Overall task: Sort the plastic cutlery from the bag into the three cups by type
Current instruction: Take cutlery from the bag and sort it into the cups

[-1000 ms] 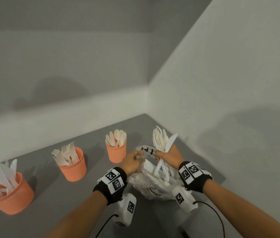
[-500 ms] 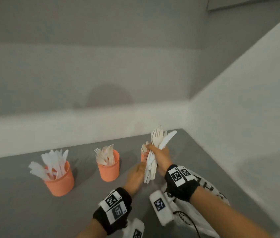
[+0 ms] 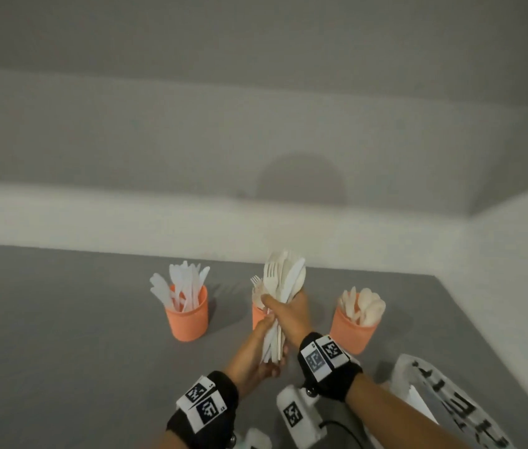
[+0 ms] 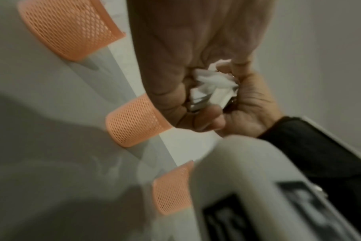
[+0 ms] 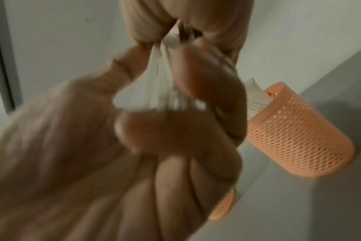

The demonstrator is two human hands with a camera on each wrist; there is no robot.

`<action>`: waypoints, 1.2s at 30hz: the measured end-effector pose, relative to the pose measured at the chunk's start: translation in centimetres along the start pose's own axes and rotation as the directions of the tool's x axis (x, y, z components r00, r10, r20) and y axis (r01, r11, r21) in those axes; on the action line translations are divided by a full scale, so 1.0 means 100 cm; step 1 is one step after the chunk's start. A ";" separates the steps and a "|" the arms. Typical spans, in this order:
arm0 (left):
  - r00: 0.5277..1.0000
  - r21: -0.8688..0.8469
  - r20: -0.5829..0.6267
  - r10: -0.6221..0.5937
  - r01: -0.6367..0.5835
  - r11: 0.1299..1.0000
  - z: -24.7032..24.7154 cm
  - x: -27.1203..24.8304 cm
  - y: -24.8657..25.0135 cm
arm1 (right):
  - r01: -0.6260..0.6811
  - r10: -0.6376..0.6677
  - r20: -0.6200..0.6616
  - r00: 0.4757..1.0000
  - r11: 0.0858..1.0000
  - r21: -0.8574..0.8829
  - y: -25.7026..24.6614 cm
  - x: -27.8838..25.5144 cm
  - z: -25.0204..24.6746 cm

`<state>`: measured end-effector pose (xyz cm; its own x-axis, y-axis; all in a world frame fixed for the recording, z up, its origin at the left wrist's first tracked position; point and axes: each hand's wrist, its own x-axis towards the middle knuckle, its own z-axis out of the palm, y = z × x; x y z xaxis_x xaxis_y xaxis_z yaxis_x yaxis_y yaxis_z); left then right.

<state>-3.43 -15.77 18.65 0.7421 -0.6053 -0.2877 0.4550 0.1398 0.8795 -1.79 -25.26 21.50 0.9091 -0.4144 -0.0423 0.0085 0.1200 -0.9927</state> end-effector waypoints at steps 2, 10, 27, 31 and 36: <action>1.000 0.053 0.005 -0.012 0.012 0.999 -0.010 0.000 0.003 | -0.061 0.061 0.066 0.996 0.998 -0.007 0.000 0.002 0.004; 0.998 0.094 -0.056 -0.040 0.045 0.995 -0.020 0.006 0.011 | -0.336 0.271 0.454 0.849 0.940 0.066 0.010 0.012 0.008; 0.976 0.376 -0.192 0.106 -0.027 0.926 -0.064 0.021 0.040 | -0.167 0.182 0.246 0.952 0.983 -0.081 0.040 0.029 0.006; 0.931 0.421 -0.263 0.255 -0.128 0.898 -0.052 0.030 0.044 | -0.157 0.192 0.294 0.936 0.978 -0.139 0.039 0.022 0.011; 0.829 0.461 -0.432 0.356 -0.136 0.877 -0.049 0.039 0.036 | -0.090 0.143 0.249 0.958 0.973 -0.212 0.041 0.023 0.015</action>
<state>3.54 -13.75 18.87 0.9895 -0.1133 -0.0894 0.0712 -0.1560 0.9852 0.95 -24.35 17.48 0.9757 -0.1549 -0.1547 -0.1622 -0.0374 -0.9860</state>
